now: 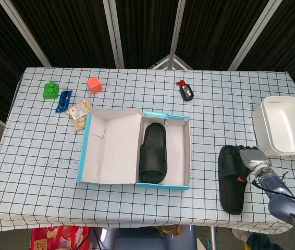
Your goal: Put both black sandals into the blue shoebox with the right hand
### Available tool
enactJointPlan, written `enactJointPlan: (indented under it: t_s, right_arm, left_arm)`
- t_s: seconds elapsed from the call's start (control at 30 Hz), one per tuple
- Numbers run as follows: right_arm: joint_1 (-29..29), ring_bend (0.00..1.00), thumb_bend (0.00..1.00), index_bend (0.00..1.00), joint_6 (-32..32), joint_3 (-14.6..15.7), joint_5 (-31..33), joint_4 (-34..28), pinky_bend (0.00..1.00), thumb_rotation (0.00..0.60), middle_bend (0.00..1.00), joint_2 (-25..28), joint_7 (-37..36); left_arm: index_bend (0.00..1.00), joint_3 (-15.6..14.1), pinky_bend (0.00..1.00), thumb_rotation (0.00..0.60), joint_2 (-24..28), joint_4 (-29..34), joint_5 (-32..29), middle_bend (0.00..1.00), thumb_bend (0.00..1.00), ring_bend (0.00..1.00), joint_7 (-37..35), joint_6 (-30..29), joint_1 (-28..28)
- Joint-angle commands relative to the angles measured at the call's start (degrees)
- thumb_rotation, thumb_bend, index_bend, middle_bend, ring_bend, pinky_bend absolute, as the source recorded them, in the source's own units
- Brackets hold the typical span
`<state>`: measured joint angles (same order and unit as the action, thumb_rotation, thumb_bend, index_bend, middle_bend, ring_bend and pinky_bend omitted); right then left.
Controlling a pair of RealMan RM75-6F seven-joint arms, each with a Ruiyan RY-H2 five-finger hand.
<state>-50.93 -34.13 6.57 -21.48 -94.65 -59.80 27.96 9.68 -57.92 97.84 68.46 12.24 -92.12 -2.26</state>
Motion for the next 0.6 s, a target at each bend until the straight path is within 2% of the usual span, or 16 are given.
enactJointPlan:
  t_s: [0.03,0.23,0.37,0.6]
  right_arm:
    - [-0.69,0.03,0.16,0.01,0.25,0.39,0.25,0.57,0.00,0.600,0.07,-0.58,-0.28]
    - [-2.58,0.03,0.16,0.07,1.11,1.40,1.46,1.54,0.00,0.600,0.08,-1.55,-1.00]
    - [-4.32,0.03,0.16,0.07,1.86,2.58,2.73,1.11,0.00,0.600,0.08,-1.23,-0.83]
    - [-9.14,0.03,0.15,0.07,2.21,6.27,6.82,-1.01,0.00,0.600,0.08,0.01,1.34]
  left_arm:
    - [0.01,0.10,0.03,0.600,-0.05,-0.14,-0.29,0.00,0.37,0.00,0.14,0.27,0.17]
    - [0.01,0.35,0.03,0.600,-0.08,-0.43,-1.05,0.00,0.37,0.00,0.22,0.83,0.46]
    - [0.01,0.51,0.03,0.600,-0.07,-0.66,-1.67,0.00,0.37,0.00,0.16,1.30,0.61]
    - [0.01,0.92,0.03,0.600,0.02,-1.07,-2.92,0.00,0.37,0.00,-0.19,2.25,0.96]
